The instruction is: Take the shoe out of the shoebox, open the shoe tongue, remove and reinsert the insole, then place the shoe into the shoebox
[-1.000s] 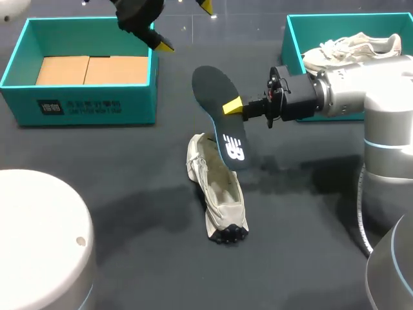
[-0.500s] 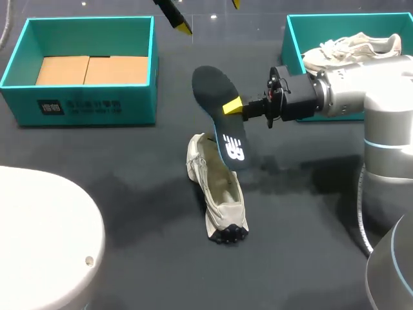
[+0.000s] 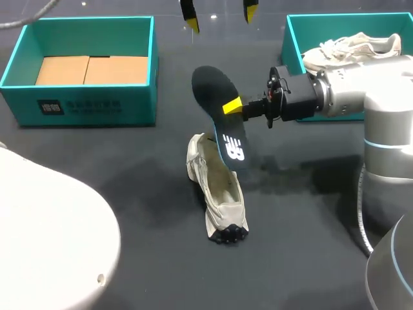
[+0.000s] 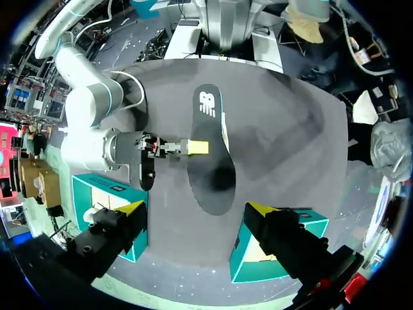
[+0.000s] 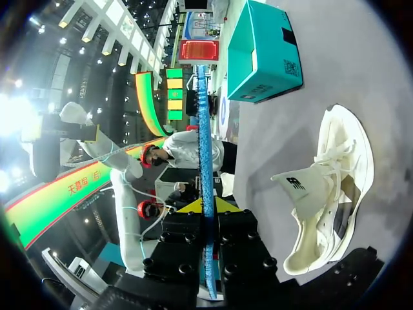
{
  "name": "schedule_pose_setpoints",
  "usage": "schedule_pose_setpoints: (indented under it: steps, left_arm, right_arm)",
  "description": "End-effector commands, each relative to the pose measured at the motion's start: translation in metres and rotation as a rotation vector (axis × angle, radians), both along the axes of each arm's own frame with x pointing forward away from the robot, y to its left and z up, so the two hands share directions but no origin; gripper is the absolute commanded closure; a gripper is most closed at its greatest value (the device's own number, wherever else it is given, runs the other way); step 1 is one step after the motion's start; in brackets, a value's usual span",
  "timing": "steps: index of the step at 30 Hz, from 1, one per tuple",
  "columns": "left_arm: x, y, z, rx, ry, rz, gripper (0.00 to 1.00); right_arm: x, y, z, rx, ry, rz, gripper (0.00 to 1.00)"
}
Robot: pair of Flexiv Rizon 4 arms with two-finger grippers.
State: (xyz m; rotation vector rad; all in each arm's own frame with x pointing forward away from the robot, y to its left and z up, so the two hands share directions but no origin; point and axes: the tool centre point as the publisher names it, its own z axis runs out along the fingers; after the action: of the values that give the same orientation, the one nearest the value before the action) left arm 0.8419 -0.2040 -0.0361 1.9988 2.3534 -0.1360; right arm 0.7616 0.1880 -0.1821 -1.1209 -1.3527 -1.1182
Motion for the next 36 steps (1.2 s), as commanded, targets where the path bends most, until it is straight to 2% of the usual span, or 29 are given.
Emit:
schedule_pose_setpoints:
  steps: [1, 5, 9, 14, 18, 25, 36]
  left_arm:
    - [0.005, -0.005, -0.003, 0.27, 0.069, -0.015, 0.0]
    - [0.006, -0.005, -0.008, 0.271, 0.074, -0.016, 0.0]
    - [0.003, -0.002, -0.008, 0.186, 0.072, -0.009, 0.0]
    - [0.001, 0.004, -0.012, 0.149, 0.063, 0.013, 0.0]
    - [-0.003, 0.017, -0.009, -0.02, 0.034, 0.049, 0.0]
    - [-0.015, 0.033, -0.019, -0.261, -0.011, 0.085, 0.0]
    - [-0.03, 0.057, -0.032, -0.488, -0.032, 0.126, 0.0]
  right_arm:
    - [-0.001, 0.001, 0.0, -0.002, 0.0, -0.001, 1.0]
    - [-0.001, 0.001, 0.0, -0.002, 0.0, -0.001, 1.0]
    - [-0.001, 0.001, 0.0, -0.002, 0.0, -0.001, 1.0]
    - [-0.001, 0.001, 0.0, -0.002, 0.0, -0.001, 1.0]
    - [-0.001, 0.001, 0.0, -0.002, 0.0, -0.001, 1.0]
    - [-0.001, 0.001, 0.0, -0.002, 0.0, -0.001, 1.0]
    - [-0.001, 0.001, 0.0, -0.002, 0.0, -0.001, 1.0]
